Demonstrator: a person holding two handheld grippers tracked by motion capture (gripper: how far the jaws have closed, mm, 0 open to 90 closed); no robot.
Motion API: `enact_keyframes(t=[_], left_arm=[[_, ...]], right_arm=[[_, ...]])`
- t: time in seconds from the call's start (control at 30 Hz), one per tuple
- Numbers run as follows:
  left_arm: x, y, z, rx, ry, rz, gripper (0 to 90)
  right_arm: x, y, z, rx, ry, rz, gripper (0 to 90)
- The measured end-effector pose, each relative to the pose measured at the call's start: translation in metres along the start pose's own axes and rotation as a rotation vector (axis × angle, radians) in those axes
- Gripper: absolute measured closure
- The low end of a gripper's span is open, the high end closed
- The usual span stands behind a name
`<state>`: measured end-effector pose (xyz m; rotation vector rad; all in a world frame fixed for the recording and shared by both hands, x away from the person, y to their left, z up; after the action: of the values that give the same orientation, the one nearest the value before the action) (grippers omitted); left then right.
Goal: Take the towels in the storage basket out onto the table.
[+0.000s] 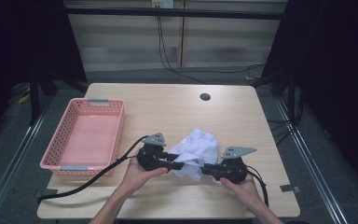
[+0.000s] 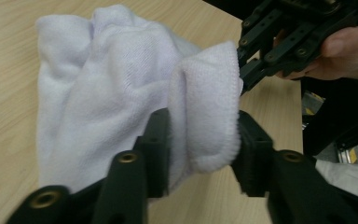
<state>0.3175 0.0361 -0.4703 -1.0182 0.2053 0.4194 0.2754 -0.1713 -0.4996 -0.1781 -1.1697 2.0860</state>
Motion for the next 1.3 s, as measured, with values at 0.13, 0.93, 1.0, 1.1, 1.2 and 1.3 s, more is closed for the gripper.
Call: enact_keyframes(t=[0.13,0.93,1.0,1.1,1.2,1.3], left_arm=[[0.005,-0.009,0.007,-0.055,-0.006,0.025,41.6],[0.014,-0.011,0.027,-0.155,-0.082,0.052,87.7],[0.019,-0.010,0.031,-0.166,-0.100,0.065,87.8],[0.023,-0.009,0.039,-0.185,-0.125,0.082,87.9],[0.026,-0.007,0.060,-0.236,-0.161,0.113,88.0],[0.025,-0.005,0.074,-0.249,-0.202,0.116,88.1]], right_arm=[[-0.002,0.001,0.004,-0.009,-0.010,-0.007,83.7],[-0.030,0.012,0.032,-0.004,0.075,-0.058,87.0],[-0.036,0.009,0.037,-0.021,0.099,-0.061,87.2],[-0.043,0.004,0.046,-0.057,0.126,-0.080,87.2],[-0.061,-0.006,0.066,-0.120,0.186,-0.113,87.5],[-0.075,-0.013,0.079,-0.159,0.225,-0.132,87.7]])
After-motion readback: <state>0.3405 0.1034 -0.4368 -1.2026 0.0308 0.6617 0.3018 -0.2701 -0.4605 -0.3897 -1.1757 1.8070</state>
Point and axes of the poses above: each handheld gripper's, and its own axes: z roughly backward along the jaws, y roughly out of its underside, x roughly to its left, the point moved 5 cm from there along -z, roughly forward along the jaws, and after that the axes turned 2 degrees about y, right-handed, at the moved point
